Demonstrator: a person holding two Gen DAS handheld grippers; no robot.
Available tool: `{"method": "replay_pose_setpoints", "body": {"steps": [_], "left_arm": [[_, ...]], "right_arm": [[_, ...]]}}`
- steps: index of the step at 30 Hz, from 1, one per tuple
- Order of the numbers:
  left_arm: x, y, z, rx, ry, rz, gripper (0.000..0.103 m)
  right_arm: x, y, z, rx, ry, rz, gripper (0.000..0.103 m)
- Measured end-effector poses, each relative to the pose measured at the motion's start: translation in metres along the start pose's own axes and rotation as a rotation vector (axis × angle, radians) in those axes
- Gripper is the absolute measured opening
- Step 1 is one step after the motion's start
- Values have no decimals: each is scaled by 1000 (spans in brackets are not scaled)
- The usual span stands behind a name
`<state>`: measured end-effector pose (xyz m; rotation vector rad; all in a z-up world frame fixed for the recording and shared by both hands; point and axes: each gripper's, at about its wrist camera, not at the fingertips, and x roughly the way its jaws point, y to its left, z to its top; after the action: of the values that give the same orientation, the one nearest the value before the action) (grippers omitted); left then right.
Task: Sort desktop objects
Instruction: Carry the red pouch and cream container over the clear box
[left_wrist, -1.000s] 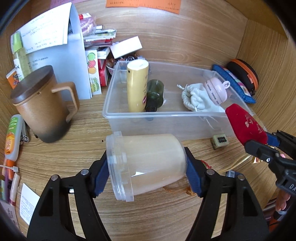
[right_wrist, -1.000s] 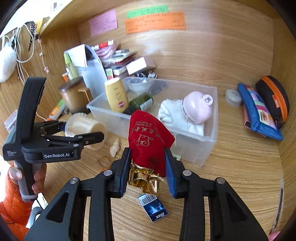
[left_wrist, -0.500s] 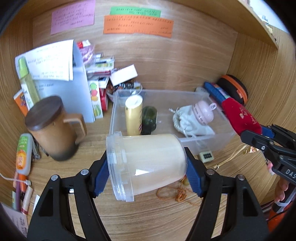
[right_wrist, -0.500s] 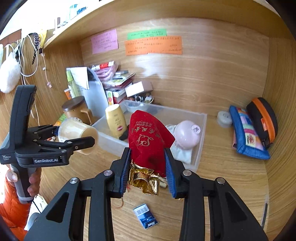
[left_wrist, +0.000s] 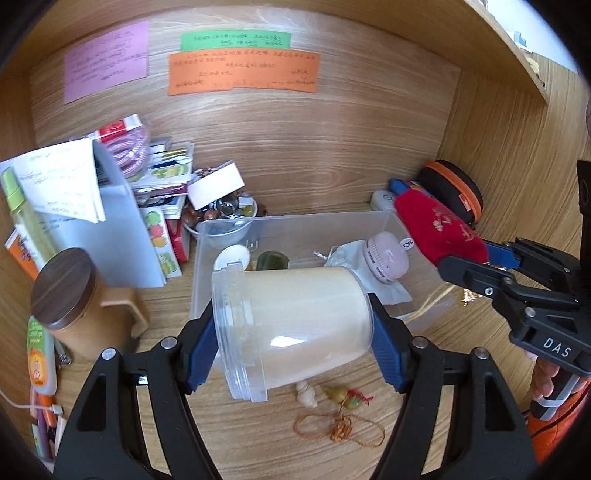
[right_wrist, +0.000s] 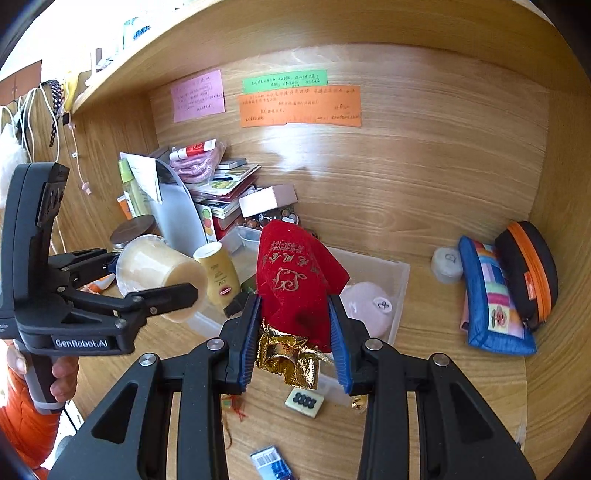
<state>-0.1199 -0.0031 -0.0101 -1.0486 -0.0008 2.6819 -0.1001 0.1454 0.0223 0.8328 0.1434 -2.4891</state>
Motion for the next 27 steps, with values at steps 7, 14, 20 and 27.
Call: {"method": "replay_pose_setpoints", "body": {"steps": [7,14,20,27], "left_arm": [[26,-3,5,10,40,-16,72],[51,-5,6,25,79,-20,70],[72,-1,6,30,129,-35,65],[89,1,0,32,165,-38,65]], "right_arm": [[27,-3,6,-12,33,17,32],[61,-12,8,-8,95,32,32],[85,-19,9,-17,141,42,32],[110,-22,16,-44,193,55,32]]}}
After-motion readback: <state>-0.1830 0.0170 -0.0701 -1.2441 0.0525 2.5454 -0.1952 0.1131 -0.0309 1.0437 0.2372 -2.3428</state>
